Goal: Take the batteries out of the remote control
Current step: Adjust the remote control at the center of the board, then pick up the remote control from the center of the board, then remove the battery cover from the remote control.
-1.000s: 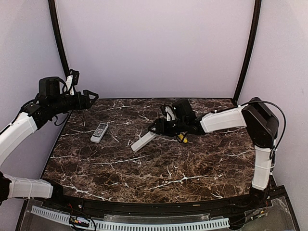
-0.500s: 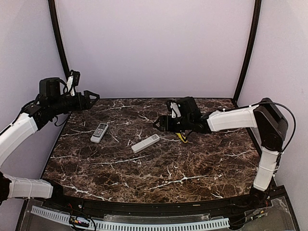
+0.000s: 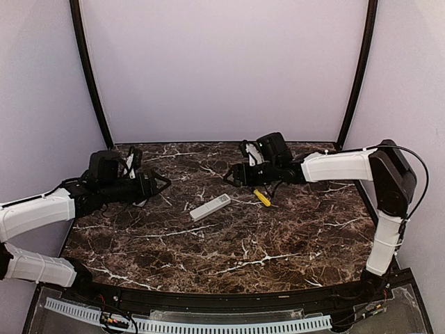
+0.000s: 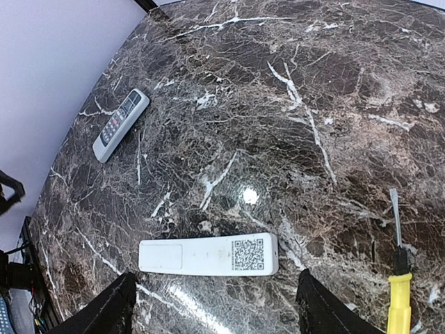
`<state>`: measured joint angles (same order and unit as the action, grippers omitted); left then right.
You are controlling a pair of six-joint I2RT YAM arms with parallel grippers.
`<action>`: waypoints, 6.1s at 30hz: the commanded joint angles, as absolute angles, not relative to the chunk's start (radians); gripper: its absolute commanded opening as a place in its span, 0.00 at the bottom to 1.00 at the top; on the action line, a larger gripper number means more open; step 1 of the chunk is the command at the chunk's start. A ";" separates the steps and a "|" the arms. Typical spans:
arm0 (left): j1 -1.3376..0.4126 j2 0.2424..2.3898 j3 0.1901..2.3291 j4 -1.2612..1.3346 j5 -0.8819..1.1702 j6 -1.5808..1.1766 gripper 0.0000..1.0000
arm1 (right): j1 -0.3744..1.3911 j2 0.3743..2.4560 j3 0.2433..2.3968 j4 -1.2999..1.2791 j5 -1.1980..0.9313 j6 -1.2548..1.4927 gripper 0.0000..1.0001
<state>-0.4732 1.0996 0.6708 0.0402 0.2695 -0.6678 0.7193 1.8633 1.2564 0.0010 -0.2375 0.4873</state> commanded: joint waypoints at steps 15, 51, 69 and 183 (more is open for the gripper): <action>-0.518 1.205 0.589 0.137 0.276 -0.796 0.76 | 0.705 2.153 1.599 -0.238 -0.398 0.282 0.71; -0.520 1.232 0.592 0.131 0.265 -0.770 0.76 | 0.754 2.239 1.642 -0.325 -0.502 0.272 0.65; -0.520 1.325 0.705 0.093 0.295 -0.700 0.77 | 0.833 2.081 1.442 -0.215 -0.220 0.076 0.75; -0.406 1.532 1.190 -0.259 0.740 -0.338 0.53 | 1.021 1.827 1.522 -0.249 -0.005 -0.092 0.00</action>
<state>-0.4023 1.5318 1.1717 -0.2371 0.7254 -0.3466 1.0080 1.8248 1.4857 -0.2718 -0.0208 -0.0853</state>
